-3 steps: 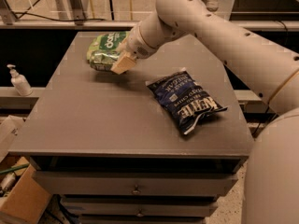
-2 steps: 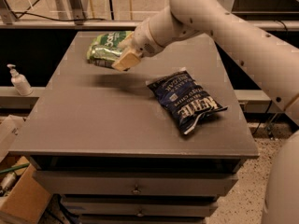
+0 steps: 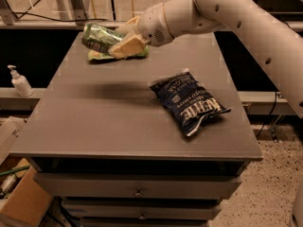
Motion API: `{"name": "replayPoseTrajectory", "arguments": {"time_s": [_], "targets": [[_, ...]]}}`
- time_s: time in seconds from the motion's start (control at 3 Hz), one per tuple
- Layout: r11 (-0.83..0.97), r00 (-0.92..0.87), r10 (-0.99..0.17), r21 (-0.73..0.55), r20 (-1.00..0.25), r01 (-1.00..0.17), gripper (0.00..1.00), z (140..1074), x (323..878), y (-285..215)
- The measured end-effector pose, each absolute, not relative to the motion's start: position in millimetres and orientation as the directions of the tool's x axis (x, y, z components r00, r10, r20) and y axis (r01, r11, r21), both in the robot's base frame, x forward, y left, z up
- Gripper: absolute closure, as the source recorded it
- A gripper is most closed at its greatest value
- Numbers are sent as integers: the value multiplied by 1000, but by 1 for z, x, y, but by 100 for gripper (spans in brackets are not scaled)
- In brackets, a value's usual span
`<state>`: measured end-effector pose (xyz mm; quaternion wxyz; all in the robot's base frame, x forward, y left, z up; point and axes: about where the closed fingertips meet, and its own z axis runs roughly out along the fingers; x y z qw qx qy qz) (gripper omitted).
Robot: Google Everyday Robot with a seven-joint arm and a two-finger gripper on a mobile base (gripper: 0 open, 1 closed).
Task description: Pick green can
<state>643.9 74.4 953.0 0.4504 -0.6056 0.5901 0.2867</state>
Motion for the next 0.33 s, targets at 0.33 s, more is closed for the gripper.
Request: {"name": "replayPoseTrajectory", "arguments": {"time_s": [0.33], "targets": [[102,139,-457,-207,-879,-973,100,953,644,74]]}}
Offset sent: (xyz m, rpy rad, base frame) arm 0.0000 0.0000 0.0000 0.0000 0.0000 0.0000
